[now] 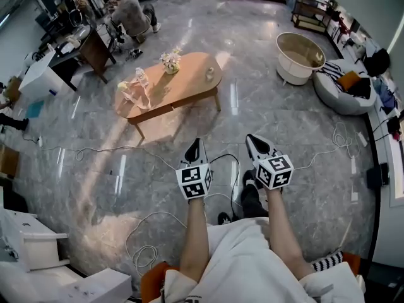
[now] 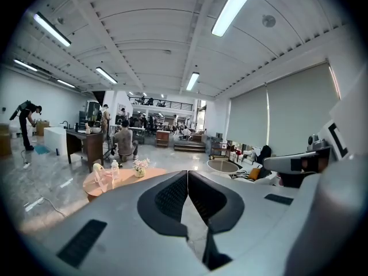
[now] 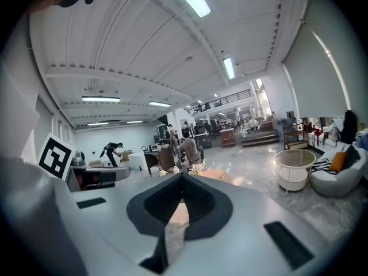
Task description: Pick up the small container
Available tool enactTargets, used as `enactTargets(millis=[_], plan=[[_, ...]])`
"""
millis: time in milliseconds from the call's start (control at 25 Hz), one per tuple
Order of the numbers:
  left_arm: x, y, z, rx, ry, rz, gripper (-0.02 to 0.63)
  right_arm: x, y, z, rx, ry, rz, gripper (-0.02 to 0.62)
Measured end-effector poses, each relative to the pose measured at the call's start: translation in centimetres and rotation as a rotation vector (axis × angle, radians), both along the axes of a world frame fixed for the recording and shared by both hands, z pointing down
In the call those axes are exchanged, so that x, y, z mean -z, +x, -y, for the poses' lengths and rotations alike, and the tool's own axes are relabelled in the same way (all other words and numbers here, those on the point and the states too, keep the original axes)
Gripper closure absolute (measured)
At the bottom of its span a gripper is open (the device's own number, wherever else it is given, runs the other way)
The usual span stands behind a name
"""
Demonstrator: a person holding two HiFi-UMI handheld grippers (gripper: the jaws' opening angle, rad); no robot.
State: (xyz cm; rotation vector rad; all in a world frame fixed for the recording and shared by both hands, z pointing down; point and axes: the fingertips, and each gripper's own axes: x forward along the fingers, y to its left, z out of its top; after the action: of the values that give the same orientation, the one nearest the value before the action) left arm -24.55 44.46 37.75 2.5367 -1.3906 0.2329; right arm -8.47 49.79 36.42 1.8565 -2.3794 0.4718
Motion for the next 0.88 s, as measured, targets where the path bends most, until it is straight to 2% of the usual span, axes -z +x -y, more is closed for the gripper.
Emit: enactTargets(millis=[240,480,880], plan=[[1.1,1.6,4.3,0.033,0.024,0.007,0.597,0.6,1.4,4.8,0.025,0.009,0.058,0.528],[1.6,4.7,9.1,0.024,0.041,0.072,0.597,1.2,4.0,10.8,0.049,0.030,0.158,0.528],[2.7,10.2,15.6,0.089,0.052,0.075,0.597,2.1,10.0,18.1,0.089,0.036,0.181,0.528]])
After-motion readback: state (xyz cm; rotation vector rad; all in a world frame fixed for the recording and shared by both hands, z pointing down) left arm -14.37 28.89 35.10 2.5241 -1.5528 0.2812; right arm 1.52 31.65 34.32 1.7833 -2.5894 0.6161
